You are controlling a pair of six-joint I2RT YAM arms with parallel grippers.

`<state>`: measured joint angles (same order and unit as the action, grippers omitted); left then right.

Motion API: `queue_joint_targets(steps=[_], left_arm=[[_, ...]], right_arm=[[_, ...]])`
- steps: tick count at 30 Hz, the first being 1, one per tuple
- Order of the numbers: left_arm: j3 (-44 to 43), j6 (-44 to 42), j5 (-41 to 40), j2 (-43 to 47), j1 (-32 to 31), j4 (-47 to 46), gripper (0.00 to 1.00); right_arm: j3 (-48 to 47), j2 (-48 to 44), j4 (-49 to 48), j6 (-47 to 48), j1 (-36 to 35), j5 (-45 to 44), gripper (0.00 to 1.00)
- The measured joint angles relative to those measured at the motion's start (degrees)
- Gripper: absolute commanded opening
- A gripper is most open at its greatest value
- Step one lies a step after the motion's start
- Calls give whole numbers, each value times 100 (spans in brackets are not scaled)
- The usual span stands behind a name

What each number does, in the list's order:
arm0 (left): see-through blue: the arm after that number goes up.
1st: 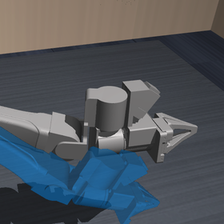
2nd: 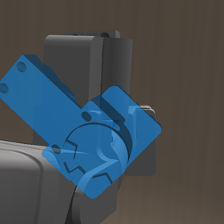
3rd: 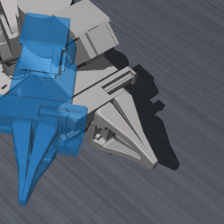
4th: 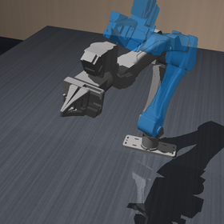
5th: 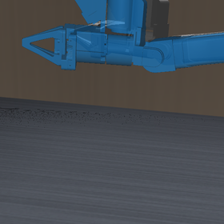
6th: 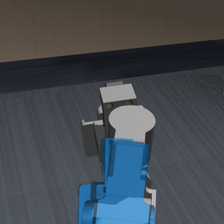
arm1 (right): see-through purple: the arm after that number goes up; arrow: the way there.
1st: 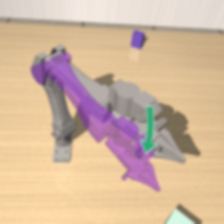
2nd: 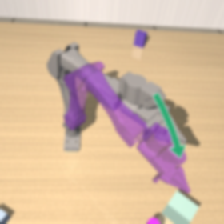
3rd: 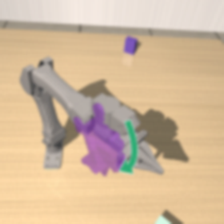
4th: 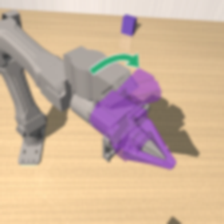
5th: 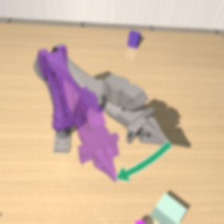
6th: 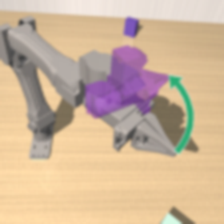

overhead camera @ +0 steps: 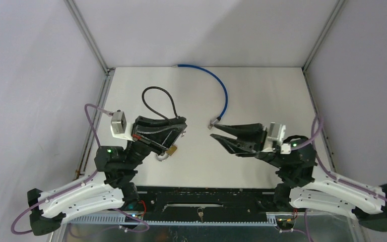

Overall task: Lock with the key
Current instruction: Lock the lock.

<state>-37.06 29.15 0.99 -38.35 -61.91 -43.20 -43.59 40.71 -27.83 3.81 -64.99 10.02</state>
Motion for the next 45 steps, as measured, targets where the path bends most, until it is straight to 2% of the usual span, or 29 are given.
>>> queue_joint_targets(steps=[2, 6, 11, 20, 24, 29, 45], left_arm=[[-2, 114, 15, -50, 0, -186, 0], [-2, 247, 129, -188, 0, -330, 0], [-2, 345, 315, -330, 0, -389, 0], [-2, 404, 671, -442, 0, -562, 0], [-2, 407, 686, -466, 2, -619, 0], [-2, 409, 737, -461, 0, -706, 0], [-2, 413, 933, -463, 0, -855, 0]], right_arm=[[0, 304, -306, 343, -295, -140, 27], [9, 850, -813, 909, -789, -420, 27], [72, 1207, -1342, 1106, -992, -693, 26], [72, 1257, -2085, 393, -955, -973, 25], [72, 1281, -2122, 44, -892, -990, 25], [72, 1357, -2074, -317, -837, -975, 31], [72, 1480, -2190, -1016, -728, -699, 33]])
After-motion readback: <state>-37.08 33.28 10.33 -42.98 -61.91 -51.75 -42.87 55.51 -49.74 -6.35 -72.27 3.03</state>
